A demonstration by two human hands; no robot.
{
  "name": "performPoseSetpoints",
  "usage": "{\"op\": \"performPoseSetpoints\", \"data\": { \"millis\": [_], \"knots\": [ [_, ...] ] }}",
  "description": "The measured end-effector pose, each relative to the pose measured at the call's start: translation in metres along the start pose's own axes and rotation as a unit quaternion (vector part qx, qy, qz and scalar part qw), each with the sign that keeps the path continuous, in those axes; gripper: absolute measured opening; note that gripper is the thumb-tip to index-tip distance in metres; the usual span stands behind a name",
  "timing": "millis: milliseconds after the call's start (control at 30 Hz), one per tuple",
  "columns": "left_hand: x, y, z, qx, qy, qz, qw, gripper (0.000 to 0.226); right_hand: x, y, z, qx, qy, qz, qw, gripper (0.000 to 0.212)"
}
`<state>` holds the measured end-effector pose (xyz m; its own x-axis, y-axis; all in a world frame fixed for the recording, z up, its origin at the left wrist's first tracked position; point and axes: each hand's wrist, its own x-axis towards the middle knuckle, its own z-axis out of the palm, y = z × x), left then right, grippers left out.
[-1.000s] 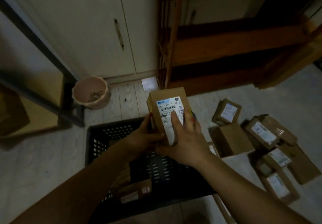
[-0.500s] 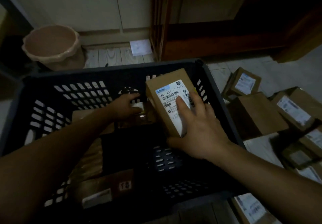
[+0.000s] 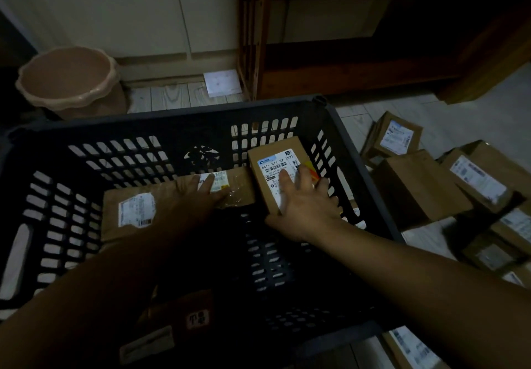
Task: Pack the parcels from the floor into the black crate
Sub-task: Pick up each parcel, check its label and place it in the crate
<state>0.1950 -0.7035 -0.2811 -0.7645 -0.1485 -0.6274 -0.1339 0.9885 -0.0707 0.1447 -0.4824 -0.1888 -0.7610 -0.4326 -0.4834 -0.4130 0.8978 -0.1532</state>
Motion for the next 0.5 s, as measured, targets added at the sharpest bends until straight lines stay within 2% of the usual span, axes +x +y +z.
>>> {"op": "performPoseSetpoints", "data": {
  "millis": [233,367,500],
  "knots": [
    [-0.003,-0.006,0.003,0.036,0.023,0.012,0.999,0.080,0.011,-0.004,0.021,-0.008,-0.029,0.006,1.000,0.104],
    [-0.006,-0.005,0.006,0.091,0.074,0.027,0.993,0.076,0.022,-0.001,0.027,-0.009,-0.070,0.019,0.997,0.103],
    [-0.018,-0.002,-0.003,0.106,0.070,0.030,0.991,0.077,0.028,0.006,0.040,-0.019,-0.102,0.028,0.994,0.105]
  ]
}}
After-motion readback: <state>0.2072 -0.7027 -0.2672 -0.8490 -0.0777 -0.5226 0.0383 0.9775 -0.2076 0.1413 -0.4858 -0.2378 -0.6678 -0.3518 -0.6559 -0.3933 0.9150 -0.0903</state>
